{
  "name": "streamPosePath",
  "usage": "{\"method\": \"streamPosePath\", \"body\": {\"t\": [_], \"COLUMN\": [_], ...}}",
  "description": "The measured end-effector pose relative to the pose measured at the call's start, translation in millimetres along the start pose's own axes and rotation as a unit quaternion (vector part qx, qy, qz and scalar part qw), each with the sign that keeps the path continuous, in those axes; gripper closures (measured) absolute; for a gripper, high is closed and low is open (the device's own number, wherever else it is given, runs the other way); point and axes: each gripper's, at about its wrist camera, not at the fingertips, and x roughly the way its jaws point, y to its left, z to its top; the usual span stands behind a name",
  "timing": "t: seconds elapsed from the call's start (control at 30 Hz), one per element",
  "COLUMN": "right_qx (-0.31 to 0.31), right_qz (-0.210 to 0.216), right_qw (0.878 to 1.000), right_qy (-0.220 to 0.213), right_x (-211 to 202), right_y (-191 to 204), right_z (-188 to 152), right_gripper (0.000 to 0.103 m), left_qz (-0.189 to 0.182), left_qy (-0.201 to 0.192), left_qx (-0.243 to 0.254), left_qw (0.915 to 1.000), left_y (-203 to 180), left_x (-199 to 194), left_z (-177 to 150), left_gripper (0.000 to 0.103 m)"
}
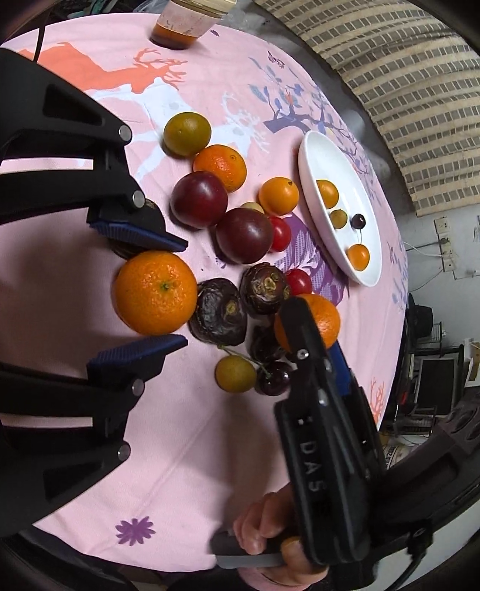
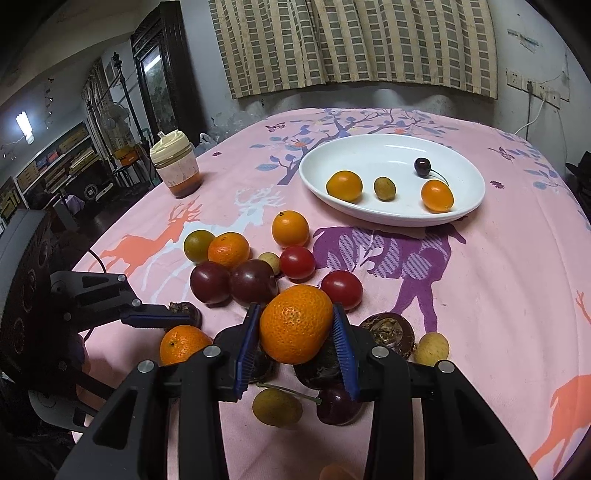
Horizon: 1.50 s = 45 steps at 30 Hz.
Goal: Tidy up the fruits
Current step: 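Grasp an orange with the right gripper while the left gripper grasps another orange, then release both oranges onto the white plate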
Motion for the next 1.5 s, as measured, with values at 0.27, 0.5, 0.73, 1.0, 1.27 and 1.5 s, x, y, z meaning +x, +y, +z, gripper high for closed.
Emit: {"method": "streamPosePath", "body": {"t": [0.27, 0.5, 0.73, 1.0, 1.27, 1.5], "right_qx": [0.009, 0.057, 0.139, 0.150, 0.092, -0.059], "right_qz": [0.002, 0.012, -0.034, -0.060, -0.044, 0.035], "right_qw": [1.000, 0.997, 0.985, 0.985, 0.992, 0.997], "right_qy": [-0.002, -0.043, -0.091, -0.059, -0.069, -0.024], "right_x": [-1, -10, 15, 82, 50, 20], "right_y": [-4, -27, -81, -116, -82, 12], "right_z": [0, 13, 70, 110, 104, 49], "right_gripper": [0.064, 0.064, 0.064, 0.062, 0.047, 0.042], "left_qz": [0.005, -0.019, -0.013, 0.034, 0.072, 0.079], "left_qy": [-0.002, -0.057, -0.063, -0.004, -0.048, -0.063], "left_qx": [0.002, -0.067, -0.194, -0.208, -0.214, -0.212], "left_qw": [1.0000, 0.9960, 0.9788, 0.9776, 0.9731, 0.9719], "left_y": [1, 45, 131, 173, 173, 141], "left_x": [-1, -19, 28, 112, 64, -17], "left_z": [-3, 33, 126, 184, 157, 60], "left_gripper": [0.059, 0.059, 0.059, 0.058, 0.023, 0.014]}}
